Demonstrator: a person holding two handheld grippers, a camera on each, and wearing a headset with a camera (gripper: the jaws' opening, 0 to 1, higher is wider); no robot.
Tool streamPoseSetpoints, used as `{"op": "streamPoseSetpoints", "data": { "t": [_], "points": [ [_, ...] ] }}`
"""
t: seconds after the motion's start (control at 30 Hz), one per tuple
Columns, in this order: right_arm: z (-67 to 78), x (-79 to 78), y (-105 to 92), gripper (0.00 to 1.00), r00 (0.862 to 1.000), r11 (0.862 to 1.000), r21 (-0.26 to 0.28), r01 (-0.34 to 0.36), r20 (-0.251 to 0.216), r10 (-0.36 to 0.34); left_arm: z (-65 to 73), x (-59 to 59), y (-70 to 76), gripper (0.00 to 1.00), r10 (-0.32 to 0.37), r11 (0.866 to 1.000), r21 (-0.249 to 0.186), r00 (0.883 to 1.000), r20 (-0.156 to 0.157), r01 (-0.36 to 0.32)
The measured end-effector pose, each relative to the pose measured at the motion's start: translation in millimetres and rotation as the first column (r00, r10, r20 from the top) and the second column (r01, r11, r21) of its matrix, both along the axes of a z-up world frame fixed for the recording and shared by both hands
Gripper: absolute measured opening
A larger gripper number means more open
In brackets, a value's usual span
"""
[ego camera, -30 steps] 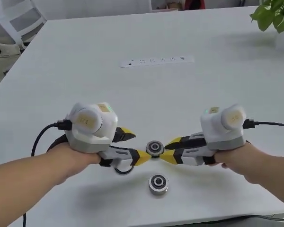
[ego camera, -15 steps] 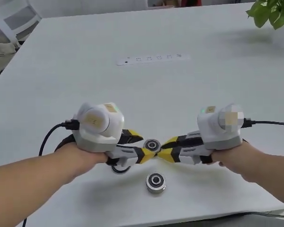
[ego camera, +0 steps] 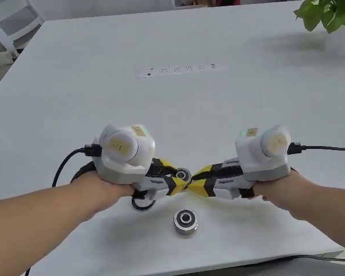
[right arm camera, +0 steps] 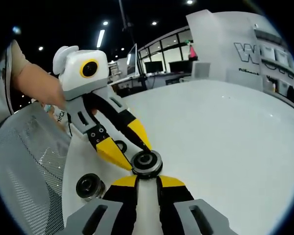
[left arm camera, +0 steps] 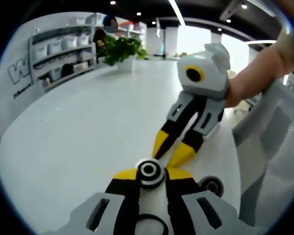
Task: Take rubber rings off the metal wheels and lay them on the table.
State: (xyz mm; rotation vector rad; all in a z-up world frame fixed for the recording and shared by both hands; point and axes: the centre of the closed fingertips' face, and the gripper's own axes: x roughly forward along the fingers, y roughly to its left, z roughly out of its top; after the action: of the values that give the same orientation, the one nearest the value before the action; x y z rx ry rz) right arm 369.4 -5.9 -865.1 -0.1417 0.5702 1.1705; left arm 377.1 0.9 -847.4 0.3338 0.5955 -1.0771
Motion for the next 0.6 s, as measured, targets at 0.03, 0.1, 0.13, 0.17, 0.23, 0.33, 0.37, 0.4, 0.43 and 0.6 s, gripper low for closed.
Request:
{"op": "streamPoseSetpoints", "data": {
  "t": [0.03,0.1,0.13,0.17,0.23,0.33,0.37,0.4,0.43,0.6],
  "points": [
    [0.0,0.0,0.1,0.13,1.000,1.000,0.000,0.000,0.000,0.000,0.1,0.2,-0.3,0.20,0.004,1.000,-0.001,1.000,0.001,-0.004],
    [0.0,-0.2,0.5,0.13,1.000,1.000,0.003,-0.001,0.000,0.001,-0.1,2.0,0.2,0.19,0.003,1.000,0.004,1.000,0.007,-0.003],
    [0.0,0.0,0.6,0.13,1.000,1.000,0.003,0.000,0.001,0.000,-0.2,2.8,0.5,0.18,0.004,1.000,0.006,1.000,0.011,-0.004],
    [0.0,0.2,0.7,0.13,1.000,1.000,0.004,0.001,0.001,-0.001,-0.3,3.4,0.7,0.17,0.004,1.000,0.012,1.000,0.018,-0.004],
    [0.1,0.8,1.0,0.13,1.000,1.000,0.010,0.008,-0.005,-0.008,-0.8,2.8,-0.5,0.16,-0.001,1.000,0.020,1.000,0.027,0.001],
    [0.8,1.4,1.2,0.13,0.999,0.999,0.023,0.025,-0.022,-0.025,-1.6,4.8,-1.2,0.15,0.013,1.000,0.024,0.999,0.033,-0.014],
    [0.8,1.7,1.2,0.13,0.999,0.999,0.026,0.027,-0.025,-0.026,-1.8,6.6,-0.9,0.14,0.023,0.999,0.028,0.999,0.041,-0.024],
    [0.4,1.4,0.9,0.13,0.999,0.999,0.026,0.029,-0.028,-0.028,-3.0,5.1,-1.2,0.14,0.017,0.999,0.033,0.999,0.044,-0.019],
    [0.5,1.8,1.0,0.13,0.999,0.999,0.028,0.031,-0.027,-0.030,-2.6,6.4,-1.9,0.14,0.016,0.999,0.031,0.999,0.052,-0.018],
    [0.5,1.8,1.0,0.13,0.999,0.999,0.034,0.042,-0.036,-0.041,-2.5,6.3,-1.3,0.13,0.028,0.999,0.023,0.999,0.047,-0.029]
  ]
}}
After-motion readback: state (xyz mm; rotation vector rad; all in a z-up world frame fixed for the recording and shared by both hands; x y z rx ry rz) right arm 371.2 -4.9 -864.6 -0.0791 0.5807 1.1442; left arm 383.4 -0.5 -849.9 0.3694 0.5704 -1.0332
